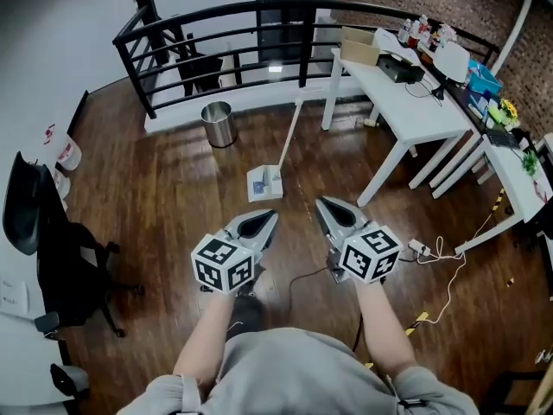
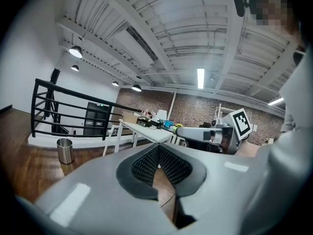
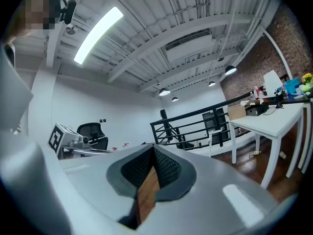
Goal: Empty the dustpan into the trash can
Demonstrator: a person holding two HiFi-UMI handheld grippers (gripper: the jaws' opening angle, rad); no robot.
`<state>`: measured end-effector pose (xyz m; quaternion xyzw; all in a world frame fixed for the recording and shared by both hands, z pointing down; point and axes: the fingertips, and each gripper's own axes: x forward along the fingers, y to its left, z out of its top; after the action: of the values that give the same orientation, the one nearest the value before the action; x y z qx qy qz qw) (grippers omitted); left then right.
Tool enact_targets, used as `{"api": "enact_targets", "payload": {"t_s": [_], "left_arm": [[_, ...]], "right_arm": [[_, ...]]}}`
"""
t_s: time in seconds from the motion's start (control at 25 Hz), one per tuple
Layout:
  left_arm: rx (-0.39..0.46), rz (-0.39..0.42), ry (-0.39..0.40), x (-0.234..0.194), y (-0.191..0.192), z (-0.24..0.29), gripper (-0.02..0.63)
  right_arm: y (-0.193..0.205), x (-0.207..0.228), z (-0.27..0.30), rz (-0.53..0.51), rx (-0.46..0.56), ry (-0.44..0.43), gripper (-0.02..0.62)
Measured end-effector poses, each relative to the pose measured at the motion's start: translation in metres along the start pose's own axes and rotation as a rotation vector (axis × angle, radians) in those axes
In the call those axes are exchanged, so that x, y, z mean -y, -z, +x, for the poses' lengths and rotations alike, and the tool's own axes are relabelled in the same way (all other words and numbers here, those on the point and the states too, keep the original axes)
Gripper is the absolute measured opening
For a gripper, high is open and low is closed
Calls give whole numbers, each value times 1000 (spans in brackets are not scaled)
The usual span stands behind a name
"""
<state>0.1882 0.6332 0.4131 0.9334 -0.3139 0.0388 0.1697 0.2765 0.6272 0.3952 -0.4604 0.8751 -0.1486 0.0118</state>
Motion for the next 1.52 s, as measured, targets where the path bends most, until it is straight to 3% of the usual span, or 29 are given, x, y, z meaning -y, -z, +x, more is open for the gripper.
{"api": "enact_targets", "payload": {"t_s": [0.36, 0.6, 0.84, 1.0, 1.36, 1.52], "left_arm": [[-7, 14, 71, -162, -56, 50, 5], [-27, 20, 135, -236, -84, 92, 5], [-48, -4, 160, -277, -92, 139, 5], [-42, -18, 163, -301, -98, 174, 5], [-55, -2, 74, -356, -120, 276, 5], [-60, 2, 52, -368, -129, 312, 5]], "right_arm": [[-23, 39, 163, -22, -12, 95, 0], [-42, 70, 232, -25, -18, 167, 0], [-46, 120, 273, 1, -37, 206, 0], [-49, 155, 310, -9, -59, 168, 0], [-64, 273, 364, -27, -115, 141, 0], [-63, 309, 387, 12, -148, 106, 0]]}}
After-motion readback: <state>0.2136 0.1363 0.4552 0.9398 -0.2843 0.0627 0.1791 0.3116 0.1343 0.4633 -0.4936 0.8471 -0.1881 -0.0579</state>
